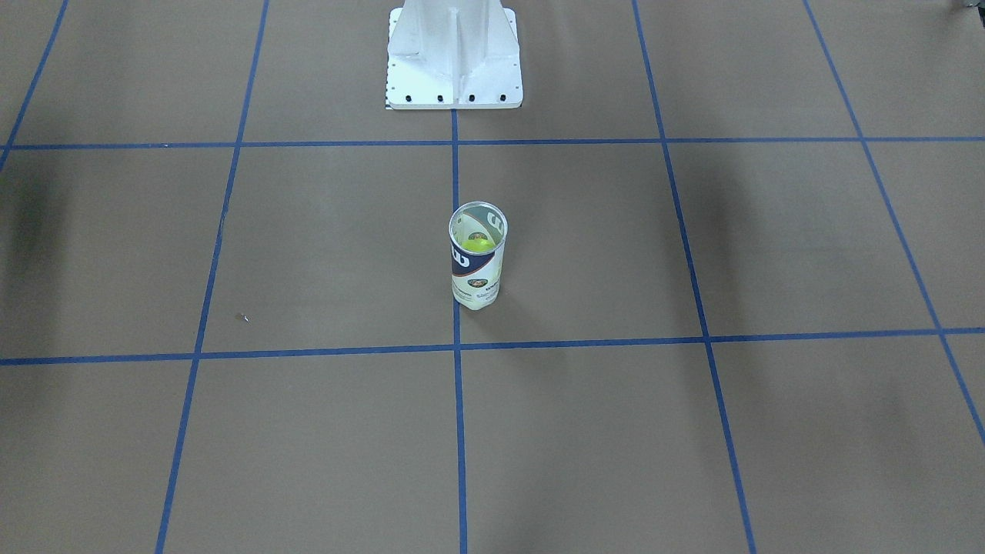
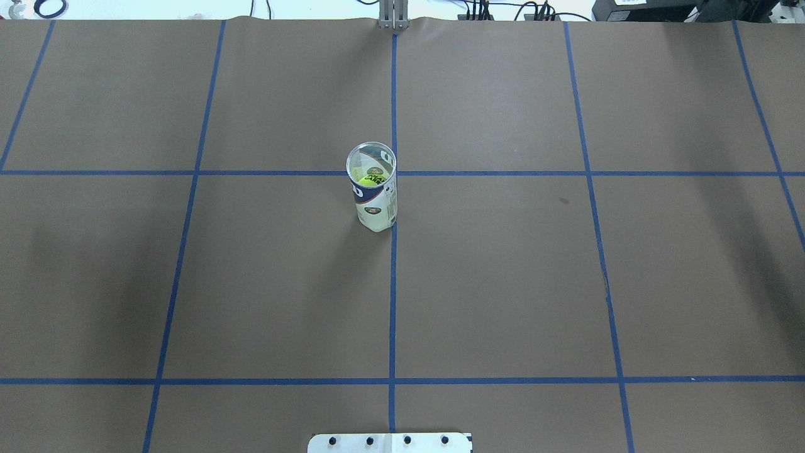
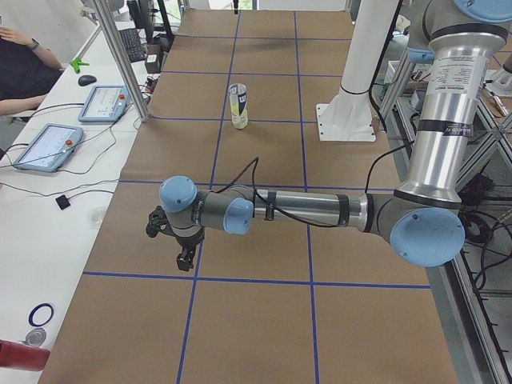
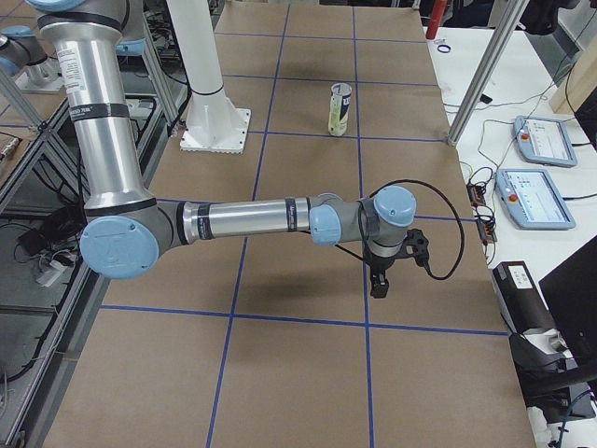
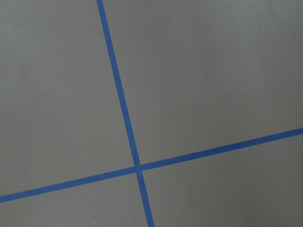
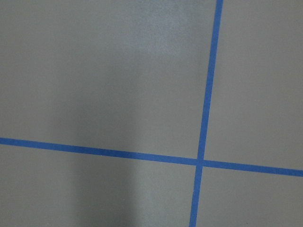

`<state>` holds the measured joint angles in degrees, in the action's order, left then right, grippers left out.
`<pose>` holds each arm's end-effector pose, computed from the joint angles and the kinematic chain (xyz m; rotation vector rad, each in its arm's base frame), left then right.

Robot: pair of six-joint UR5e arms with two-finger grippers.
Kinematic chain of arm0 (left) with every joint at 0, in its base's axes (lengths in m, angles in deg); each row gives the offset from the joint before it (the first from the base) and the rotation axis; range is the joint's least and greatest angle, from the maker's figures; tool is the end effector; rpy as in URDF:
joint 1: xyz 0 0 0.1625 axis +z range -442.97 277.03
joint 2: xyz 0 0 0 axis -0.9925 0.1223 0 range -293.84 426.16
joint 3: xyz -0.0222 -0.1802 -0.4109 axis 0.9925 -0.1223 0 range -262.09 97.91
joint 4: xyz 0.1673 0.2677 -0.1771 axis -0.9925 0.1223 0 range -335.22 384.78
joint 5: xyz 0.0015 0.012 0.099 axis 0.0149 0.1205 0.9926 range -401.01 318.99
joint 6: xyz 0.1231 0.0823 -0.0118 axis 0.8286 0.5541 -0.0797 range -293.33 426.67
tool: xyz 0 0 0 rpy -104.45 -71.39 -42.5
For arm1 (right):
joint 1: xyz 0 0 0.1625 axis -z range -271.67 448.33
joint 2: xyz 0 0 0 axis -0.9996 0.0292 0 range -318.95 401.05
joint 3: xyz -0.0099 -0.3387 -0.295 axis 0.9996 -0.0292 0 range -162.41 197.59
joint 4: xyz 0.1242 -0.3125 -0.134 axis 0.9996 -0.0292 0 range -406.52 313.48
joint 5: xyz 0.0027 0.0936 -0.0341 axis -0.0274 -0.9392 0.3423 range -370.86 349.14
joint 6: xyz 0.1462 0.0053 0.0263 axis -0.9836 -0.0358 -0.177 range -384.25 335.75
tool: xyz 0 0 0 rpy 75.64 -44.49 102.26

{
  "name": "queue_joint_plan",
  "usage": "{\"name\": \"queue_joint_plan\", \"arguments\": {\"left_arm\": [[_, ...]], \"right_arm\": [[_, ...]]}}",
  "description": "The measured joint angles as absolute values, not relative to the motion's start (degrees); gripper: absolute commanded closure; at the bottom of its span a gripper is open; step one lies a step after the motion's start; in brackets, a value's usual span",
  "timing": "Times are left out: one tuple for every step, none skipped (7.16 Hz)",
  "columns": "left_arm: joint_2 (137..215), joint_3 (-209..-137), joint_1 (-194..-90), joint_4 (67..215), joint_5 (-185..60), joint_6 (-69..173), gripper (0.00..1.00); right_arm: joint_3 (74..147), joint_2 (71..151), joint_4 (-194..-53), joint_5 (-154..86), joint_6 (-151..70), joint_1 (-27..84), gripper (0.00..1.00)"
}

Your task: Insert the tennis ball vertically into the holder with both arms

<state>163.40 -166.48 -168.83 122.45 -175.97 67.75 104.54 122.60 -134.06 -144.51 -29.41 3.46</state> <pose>0.0085 -0.5092 0.6861 0.1332 0.7875 0.1500 -0.0155 -0.5151 0.6681 0.0618 -0.7693 -0.0518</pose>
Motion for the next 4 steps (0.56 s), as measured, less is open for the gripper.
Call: {"name": "queue_joint_plan", "arguments": {"left_arm": [[162.8,-166.7,-168.9,122.3,-176.0,67.6,0.00],[162.5,-167.0,-168.9,122.0,-176.0,67.4,0.00],[162.4,-167.1,-168.9,121.5,-176.0,67.3,0.00],[162.4,-167.2,-168.9,120.8,-176.0,67.3,0.00]], "right_arm": [[104.8,123.5,-134.2,-145.7,-29.5,2.7,0.01],[105.5,124.1,-135.4,-146.7,-29.5,2.0,0.01],[107.0,124.6,-137.9,-147.2,-29.6,1.6,0.01],[108.1,125.3,-139.4,-147.3,-29.5,1.4,0.01]]}}
